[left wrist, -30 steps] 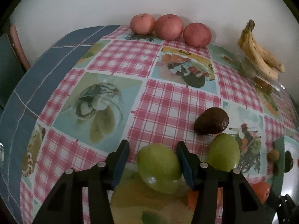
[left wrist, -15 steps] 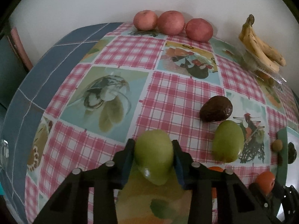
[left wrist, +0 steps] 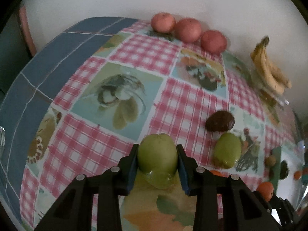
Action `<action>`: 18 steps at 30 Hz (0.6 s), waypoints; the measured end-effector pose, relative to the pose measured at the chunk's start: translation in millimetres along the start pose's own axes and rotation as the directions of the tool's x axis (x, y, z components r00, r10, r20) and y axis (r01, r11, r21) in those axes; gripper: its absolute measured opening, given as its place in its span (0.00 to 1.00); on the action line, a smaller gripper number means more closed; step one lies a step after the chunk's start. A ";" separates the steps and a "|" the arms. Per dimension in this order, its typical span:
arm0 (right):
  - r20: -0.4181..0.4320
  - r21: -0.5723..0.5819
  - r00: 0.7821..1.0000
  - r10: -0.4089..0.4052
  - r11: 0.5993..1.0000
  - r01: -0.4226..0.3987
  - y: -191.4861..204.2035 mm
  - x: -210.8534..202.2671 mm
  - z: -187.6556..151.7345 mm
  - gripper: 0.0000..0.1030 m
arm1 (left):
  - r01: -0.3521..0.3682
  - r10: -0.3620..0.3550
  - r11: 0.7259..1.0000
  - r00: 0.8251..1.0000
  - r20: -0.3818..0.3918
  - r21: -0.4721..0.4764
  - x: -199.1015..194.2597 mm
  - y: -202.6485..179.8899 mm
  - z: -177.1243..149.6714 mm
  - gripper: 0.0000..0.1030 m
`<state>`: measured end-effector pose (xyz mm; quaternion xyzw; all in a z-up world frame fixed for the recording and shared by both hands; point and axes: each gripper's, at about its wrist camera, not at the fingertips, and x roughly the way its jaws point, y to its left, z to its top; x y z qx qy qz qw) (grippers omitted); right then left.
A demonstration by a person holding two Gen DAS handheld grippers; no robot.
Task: Organize fruits
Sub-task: 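Grasp a green pear with the left tool while the right tool grasps another mandarin, then carry the pear and mandarin into the white tray and open both tools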
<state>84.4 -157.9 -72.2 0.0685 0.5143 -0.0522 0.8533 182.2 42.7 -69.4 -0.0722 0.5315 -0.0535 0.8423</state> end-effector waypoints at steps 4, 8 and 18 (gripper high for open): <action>0.073 0.010 0.997 0.037 0.999 -0.038 -4.2 -25.2 10.9 0.37 | 0.041 -0.039 0.998 0.998 0.039 -0.051 -22.0 7.5 9.1 0.38; 0.122 0.049 0.992 0.019 0.998 -0.025 -18.3 -50.0 20.8 0.37 | 0.046 -0.042 0.998 0.995 0.094 -0.042 -47.9 4.3 16.6 0.38; 0.096 0.233 0.978 -0.183 0.960 0.157 -103.5 -83.7 13.9 0.37 | 0.117 -0.118 0.993 0.981 0.154 0.015 -89.8 -31.2 15.2 0.38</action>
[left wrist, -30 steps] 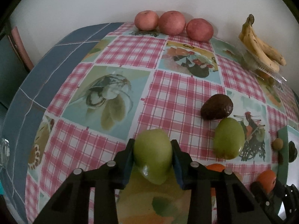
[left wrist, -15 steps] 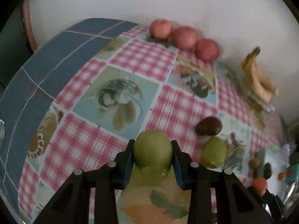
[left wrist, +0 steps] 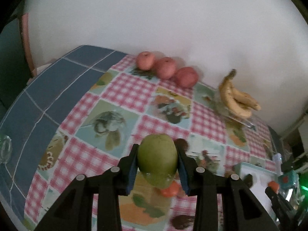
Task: Organize fruits
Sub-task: 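Carry the pear and mandarin into the white tray and open both tools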
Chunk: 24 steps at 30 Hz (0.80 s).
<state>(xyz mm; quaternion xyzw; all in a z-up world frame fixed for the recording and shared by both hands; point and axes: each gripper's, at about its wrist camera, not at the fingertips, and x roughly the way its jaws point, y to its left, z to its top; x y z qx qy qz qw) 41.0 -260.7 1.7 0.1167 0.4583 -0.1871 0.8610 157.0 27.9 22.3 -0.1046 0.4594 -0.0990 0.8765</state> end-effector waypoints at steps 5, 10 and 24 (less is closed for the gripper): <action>-0.022 0.107 0.995 -0.093 0.990 0.095 -59.6 -2.8 -2.2 0.37 | 0.063 -0.062 0.995 0.998 -0.020 0.078 -4.1 -41.1 -11.8 0.38; -0.025 0.208 0.992 -0.124 0.970 0.127 -115.1 -7.8 -8.1 0.37 | 0.100 -0.093 0.968 0.995 -0.043 0.231 -7.1 -97.3 -34.6 0.38; -0.070 0.305 0.986 -0.153 0.938 0.167 -176.8 -6.8 -19.9 0.37 | 0.216 -0.139 0.825 0.973 -0.183 0.522 22.5 -208.4 -118.2 0.38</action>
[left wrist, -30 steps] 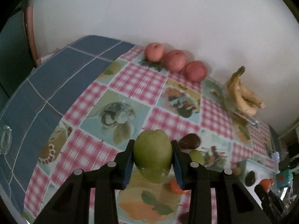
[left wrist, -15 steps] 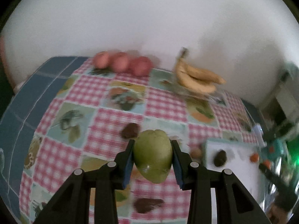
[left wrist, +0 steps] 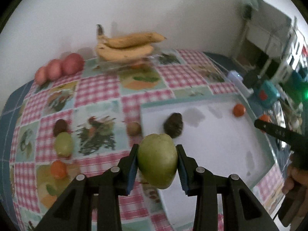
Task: Organize fruits
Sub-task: 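Carry the pear and mandarin into the white tray and open both tools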
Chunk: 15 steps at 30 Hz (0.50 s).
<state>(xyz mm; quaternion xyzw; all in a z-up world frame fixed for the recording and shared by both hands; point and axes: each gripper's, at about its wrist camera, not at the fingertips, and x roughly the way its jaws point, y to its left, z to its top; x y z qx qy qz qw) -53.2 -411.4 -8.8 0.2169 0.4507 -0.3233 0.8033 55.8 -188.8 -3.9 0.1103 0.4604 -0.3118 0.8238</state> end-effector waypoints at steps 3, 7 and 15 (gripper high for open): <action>-0.026 -0.008 1.000 0.004 1.000 -0.004 -0.3 9.8 -2.4 0.37 | -0.005 0.005 0.999 1.000 -0.012 0.054 10.4 -14.5 -2.4 0.38; -0.054 0.003 0.998 -0.014 1.000 0.014 -7.5 23.4 -3.0 0.37 | -0.015 0.017 0.993 1.000 -0.013 0.117 22.0 -32.8 -2.6 0.38; -0.079 0.006 0.995 -0.054 0.998 0.055 -13.1 38.3 -3.9 0.37 | -0.040 0.051 0.983 0.997 -0.057 0.179 46.6 -49.5 -10.4 0.38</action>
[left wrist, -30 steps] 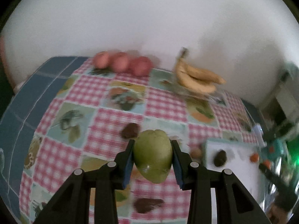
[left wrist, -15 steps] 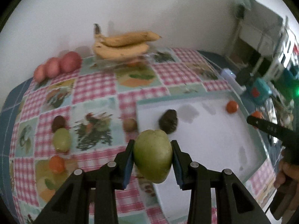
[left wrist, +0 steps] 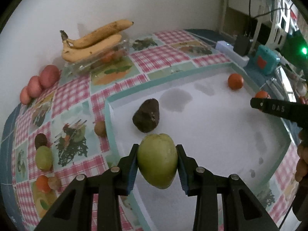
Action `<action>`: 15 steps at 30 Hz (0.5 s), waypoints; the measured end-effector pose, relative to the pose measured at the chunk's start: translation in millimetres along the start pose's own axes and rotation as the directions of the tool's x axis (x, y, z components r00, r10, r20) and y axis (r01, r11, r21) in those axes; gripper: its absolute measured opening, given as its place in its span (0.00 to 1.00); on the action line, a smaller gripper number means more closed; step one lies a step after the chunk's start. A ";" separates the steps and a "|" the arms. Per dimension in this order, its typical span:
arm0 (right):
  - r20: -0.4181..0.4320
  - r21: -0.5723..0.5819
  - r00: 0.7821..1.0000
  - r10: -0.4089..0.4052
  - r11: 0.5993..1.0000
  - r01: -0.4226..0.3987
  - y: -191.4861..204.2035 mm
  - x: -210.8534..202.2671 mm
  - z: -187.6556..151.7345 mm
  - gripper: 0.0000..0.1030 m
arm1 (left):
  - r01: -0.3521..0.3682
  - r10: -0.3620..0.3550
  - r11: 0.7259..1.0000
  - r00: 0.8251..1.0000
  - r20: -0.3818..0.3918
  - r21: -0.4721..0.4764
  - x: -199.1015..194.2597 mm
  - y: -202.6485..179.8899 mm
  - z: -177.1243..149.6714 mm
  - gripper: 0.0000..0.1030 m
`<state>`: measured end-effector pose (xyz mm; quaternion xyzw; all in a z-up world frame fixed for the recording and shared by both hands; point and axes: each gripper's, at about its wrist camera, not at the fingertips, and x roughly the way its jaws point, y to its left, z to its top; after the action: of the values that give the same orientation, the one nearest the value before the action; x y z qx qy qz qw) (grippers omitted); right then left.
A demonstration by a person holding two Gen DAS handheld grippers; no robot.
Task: Organize fruits
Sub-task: 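Carry the pear and mandarin into the white tray and open both tools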
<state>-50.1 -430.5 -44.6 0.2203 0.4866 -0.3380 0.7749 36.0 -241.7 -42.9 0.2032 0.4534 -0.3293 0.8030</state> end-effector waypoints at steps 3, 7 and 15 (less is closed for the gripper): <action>-0.002 -0.011 1.000 -0.014 1.000 0.014 2.1 3.0 -0.6 0.37 | -0.012 0.012 1.000 1.000 -0.013 0.010 5.7 -2.6 -2.0 0.38; -0.013 -0.003 1.000 -0.012 1.000 0.012 2.3 9.7 -2.2 0.37 | -0.021 0.022 1.000 0.999 -0.031 0.017 12.1 -1.9 -4.9 0.38; -0.030 -0.004 0.999 -0.035 0.999 0.035 2.7 21.1 -4.6 0.37 | -0.024 0.025 1.000 0.998 -0.065 0.016 23.8 -0.9 -9.9 0.38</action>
<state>-44.6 -432.1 -65.6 0.2153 0.5026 -0.3475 0.7618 38.3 -244.4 -68.5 0.2256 0.4744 -0.3158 0.7902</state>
